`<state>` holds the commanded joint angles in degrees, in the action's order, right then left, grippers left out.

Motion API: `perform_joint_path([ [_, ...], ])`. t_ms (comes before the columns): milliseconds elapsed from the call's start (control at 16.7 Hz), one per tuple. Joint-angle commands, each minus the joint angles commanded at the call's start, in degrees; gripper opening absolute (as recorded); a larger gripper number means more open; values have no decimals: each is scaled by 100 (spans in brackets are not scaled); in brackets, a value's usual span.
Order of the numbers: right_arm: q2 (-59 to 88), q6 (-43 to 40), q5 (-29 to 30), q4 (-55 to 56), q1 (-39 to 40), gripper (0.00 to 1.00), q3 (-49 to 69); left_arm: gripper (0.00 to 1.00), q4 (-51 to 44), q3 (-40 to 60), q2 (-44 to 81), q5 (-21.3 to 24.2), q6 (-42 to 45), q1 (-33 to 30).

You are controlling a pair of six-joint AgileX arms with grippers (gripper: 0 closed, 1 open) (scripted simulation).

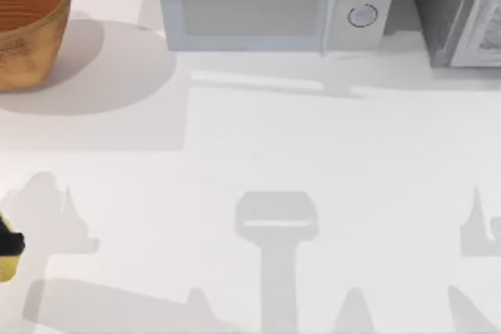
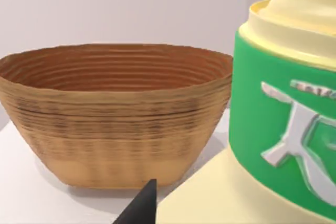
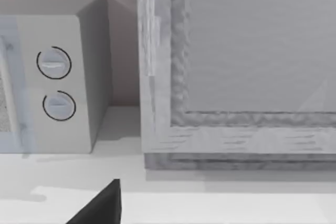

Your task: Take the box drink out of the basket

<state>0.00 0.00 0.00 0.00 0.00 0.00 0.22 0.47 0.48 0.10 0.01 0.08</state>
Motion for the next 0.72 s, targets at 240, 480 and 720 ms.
perform_joint_path([
  [240, 0, 0, 0, 0, 0, 100, 0, 0, -22, -47, -48, -10, -1, -8],
  [480, 0, 0, 0, 0, 0, 100, 0, 0, 163, -34, 167, -199, 28, -145],
  [720, 0, 0, 0, 0, 0, 100, 0, 0, 1155, 121, 1144, -1293, 183, -926],
])
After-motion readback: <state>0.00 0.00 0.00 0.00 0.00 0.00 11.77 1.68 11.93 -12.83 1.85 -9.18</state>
